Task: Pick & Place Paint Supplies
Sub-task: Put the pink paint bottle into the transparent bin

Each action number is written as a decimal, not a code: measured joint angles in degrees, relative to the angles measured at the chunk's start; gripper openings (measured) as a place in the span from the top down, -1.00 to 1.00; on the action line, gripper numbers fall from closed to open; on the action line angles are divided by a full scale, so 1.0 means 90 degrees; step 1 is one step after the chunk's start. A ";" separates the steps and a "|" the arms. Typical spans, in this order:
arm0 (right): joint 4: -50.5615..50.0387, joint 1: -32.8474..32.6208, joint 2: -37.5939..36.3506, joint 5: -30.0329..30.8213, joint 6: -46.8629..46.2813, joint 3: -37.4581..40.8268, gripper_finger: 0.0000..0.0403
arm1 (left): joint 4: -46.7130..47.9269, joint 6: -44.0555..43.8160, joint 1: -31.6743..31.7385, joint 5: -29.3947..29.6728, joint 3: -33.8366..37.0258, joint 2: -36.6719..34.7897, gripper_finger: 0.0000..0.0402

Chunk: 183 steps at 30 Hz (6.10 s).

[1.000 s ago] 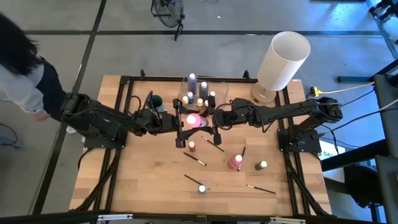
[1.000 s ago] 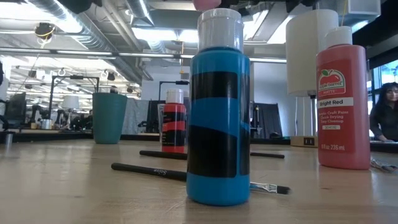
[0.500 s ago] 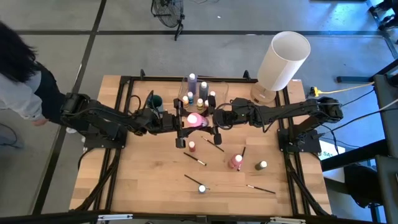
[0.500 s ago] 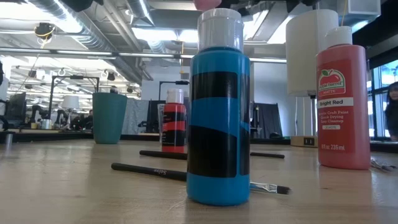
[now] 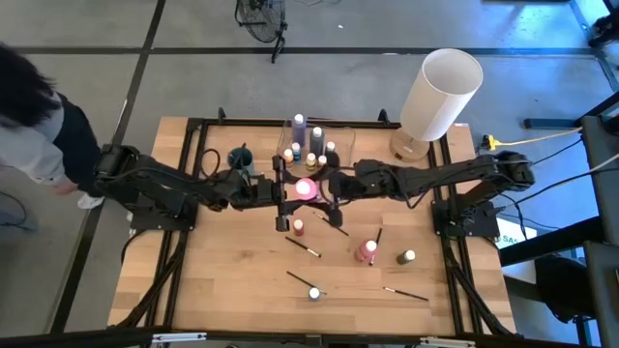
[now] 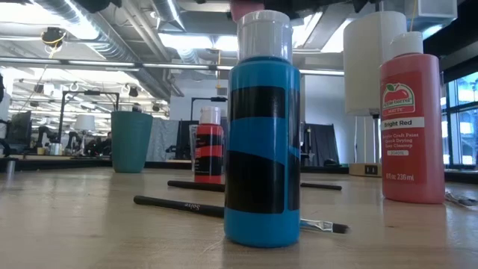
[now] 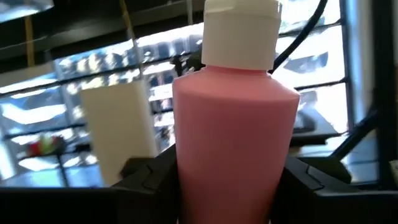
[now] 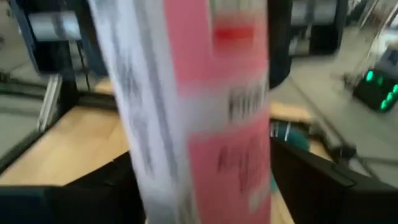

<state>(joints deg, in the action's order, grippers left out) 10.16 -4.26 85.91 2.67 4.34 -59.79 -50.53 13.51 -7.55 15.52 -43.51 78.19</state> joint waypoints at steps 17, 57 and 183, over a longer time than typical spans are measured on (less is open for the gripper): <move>0.0136 -0.0682 -0.0604 0.2029 0.0570 0.0002 -0.55 | 0.3397 -0.0368 0.0010 0.1940 -0.0007 -0.1192 0.16; 0.2316 0.0023 0.0467 0.0182 0.1441 -0.0622 -0.54 | 0.2972 -0.0591 0.0017 0.1164 -0.0007 -0.1029 0.14; 0.3200 0.3053 -0.0871 0.2135 -0.0712 0.2414 0.41 | 0.5798 -0.0089 0.0369 0.2645 -0.0007 -0.1030 -0.25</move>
<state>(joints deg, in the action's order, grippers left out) 38.96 23.21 78.06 21.89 -2.07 -38.06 1.66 12.71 -4.23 39.33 -43.57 68.93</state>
